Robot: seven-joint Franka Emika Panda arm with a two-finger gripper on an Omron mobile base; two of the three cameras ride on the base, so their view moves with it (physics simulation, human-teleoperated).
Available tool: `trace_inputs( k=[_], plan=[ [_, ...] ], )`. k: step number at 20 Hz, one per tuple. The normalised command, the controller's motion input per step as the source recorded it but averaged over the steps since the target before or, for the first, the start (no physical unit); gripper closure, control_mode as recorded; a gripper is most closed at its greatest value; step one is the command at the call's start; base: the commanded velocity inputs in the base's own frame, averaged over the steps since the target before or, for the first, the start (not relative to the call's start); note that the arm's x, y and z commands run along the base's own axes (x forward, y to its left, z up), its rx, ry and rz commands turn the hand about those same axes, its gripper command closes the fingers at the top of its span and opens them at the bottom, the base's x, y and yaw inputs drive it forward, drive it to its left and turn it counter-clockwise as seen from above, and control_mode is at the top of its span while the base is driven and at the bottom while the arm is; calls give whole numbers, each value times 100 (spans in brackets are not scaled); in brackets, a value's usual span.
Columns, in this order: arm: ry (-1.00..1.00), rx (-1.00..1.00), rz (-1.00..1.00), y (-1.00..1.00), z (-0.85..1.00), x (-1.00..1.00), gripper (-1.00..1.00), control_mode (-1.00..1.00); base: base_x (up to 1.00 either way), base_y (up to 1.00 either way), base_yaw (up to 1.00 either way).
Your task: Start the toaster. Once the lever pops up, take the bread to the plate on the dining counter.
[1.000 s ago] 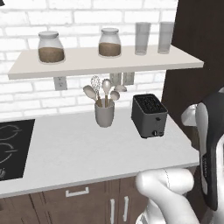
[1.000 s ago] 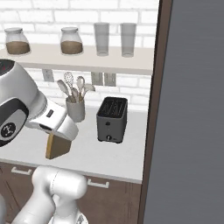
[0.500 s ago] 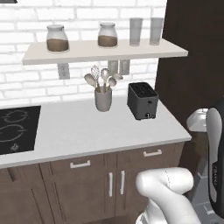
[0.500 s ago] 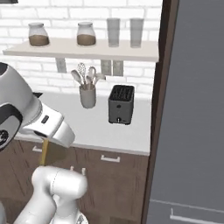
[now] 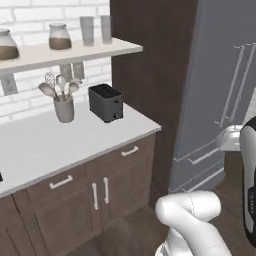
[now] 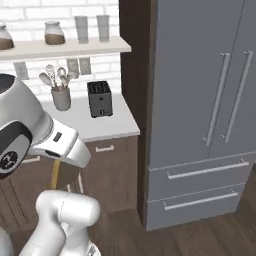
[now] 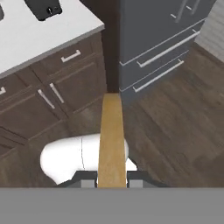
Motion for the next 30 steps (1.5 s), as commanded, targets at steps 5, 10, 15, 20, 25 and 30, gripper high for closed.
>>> trace_inputs(
  k=[5,10,15,20,25,30],
  plan=[
    [0,0,0,0,0,0,100,100,-42,3,-91],
    [0,0,0,0,0,0,100,100,-10,-1,-91],
    [0,0,0,0,0,0,100,100,56,-5,-65],
    [0,0,0,0,0,0,100,100,100,-9,-44],
    [0,0,0,0,0,0,100,100,100,-12,-35],
    [0,0,0,0,0,0,100,100,100,-15,-37]
  ],
)
